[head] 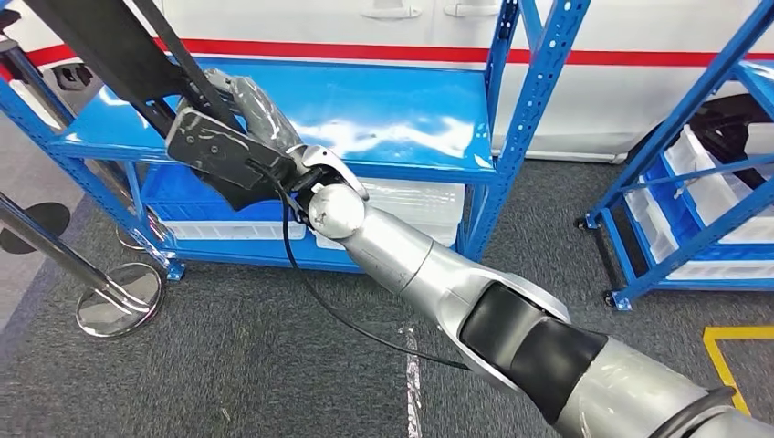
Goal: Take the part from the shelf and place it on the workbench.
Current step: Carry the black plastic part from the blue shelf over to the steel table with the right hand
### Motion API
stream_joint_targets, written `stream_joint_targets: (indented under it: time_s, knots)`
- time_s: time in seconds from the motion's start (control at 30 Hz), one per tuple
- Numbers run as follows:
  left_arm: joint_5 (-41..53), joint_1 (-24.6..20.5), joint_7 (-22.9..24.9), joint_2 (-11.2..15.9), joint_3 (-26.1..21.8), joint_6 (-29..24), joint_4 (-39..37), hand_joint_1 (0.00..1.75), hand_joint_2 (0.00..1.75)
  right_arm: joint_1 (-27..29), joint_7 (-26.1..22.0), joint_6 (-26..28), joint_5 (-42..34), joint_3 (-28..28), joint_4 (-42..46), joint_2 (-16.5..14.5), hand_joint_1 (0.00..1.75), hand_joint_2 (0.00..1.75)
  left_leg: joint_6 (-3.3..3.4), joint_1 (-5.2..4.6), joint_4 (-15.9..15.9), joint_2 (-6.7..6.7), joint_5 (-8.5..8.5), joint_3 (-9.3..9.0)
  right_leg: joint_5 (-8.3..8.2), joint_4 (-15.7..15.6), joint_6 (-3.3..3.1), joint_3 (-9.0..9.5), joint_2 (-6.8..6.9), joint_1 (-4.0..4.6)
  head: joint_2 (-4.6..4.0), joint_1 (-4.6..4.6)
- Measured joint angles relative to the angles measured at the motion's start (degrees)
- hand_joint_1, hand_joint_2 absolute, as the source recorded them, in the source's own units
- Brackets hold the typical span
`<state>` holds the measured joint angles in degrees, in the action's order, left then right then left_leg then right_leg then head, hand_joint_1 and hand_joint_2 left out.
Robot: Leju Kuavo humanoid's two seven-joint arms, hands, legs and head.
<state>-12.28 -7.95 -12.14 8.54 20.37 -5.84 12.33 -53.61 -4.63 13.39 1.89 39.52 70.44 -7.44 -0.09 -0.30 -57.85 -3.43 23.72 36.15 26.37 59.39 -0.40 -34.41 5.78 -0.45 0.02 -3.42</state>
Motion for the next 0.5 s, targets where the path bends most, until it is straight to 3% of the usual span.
stream_joint_targets:
  time_s: [0.03,0.1,0.17,0.23,0.27,0.3,0.33,0.4,0.47,0.5]
  knots:
    - [0.0,-0.2,-0.2,0.1,0.0,0.1,0.0,0.00,1.75,0.0,0.2,0.2,0.3,-0.2,0.6,0.5,1.75,1.75,0.31,0.12,0.3,0.60,-0.17,-0.08,0.31,0.2,0.32,0.02,-0.22,-0.07,0.00,-0.02]
    - [-0.1,-0.9,-0.4,0.1,0.0,0.1,0.0,0.00,1.75,-0.1,0.5,0.4,0.6,-0.7,1.8,1.6,1.75,1.75,1.13,0.46,0.9,1.87,-0.61,-0.32,2.46,3.3,0.70,-1.16,-2.50,-0.20,0.00,-0.07]
    - [-0.2,-1.7,-0.5,0.1,0.0,0.0,0.1,0.00,1.75,-0.2,0.8,0.4,0.9,-1.2,2.8,2.9,1.75,1.75,1.69,0.64,1.0,3.28,-0.81,-0.29,6.12,10.7,0.70,-4.50,-5.13,-0.26,0.00,-0.10]
    - [-0.4,-2.3,-0.7,0.1,0.0,-0.2,0.1,0.00,1.75,-0.1,1.1,0.4,1.4,-1.5,3.4,4.0,1.75,1.75,1.82,0.65,0.8,4.84,-0.84,-0.22,7.67,16.4,0.75,-7.37,-5.78,-0.22,0.00,-0.10]
    - [-0.7,-2.4,-0.8,0.0,0.0,-0.3,0.1,0.00,1.75,0.0,1.3,0.4,1.6,-1.5,3.6,4.5,1.75,1.75,1.78,0.69,0.6,5.60,-0.81,-0.19,6.80,16.2,0.80,-7.49,-5.87,-0.26,0.00,-0.10]
    - [-0.9,-2.4,-0.9,0.0,0.0,-0.3,0.1,0.00,1.75,0.1,1.4,0.4,1.8,-1.6,4.0,4.9,1.75,1.75,1.66,0.76,0.3,6.34,-0.72,-0.16,4.98,13.9,0.86,-6.57,-6.05,-0.39,0.00,-0.10]
    - [-1.1,-2.4,-1.0,0.0,0.0,-0.4,0.1,0.00,1.75,0.1,1.5,0.4,1.9,-1.6,4.4,5.2,1.75,1.75,1.43,0.86,0.0,7.06,-0.56,-0.03,2.77,10.1,0.97,-4.98,-6.72,-0.64,0.00,-0.11]
    - [-1.3,-2.7,-1.2,0.1,0.0,-0.5,0.1,0.00,1.75,0.0,1.6,0.5,2.2,-1.8,5.3,5.9,1.75,1.75,0.77,0.90,-1.1,8.48,-0.18,0.76,0.27,3.8,1.12,-2.17,-9.09,-1.18,0.00,-0.08]
    - [-1.6,-3.0,-1.6,0.2,0.0,-0.8,0.1,0.00,1.75,0.1,1.8,0.6,2.4,-2.1,6.1,6.6,1.75,1.75,0.09,1.06,-1.7,9.77,-0.23,1.61,0.26,2.2,0.89,-1.53,-10.04,-1.17,0.00,-0.05]
    - [-1.9,-3.0,-1.9,0.3,0.0,-0.9,0.1,0.00,1.75,0.2,2.1,0.6,2.5,-2.3,6.6,6.9,1.75,1.75,-0.18,1.21,-1.6,10.42,-0.40,1.84,0.17,2.2,0.60,-1.60,-9.37,-1.13,0.00,-0.04]
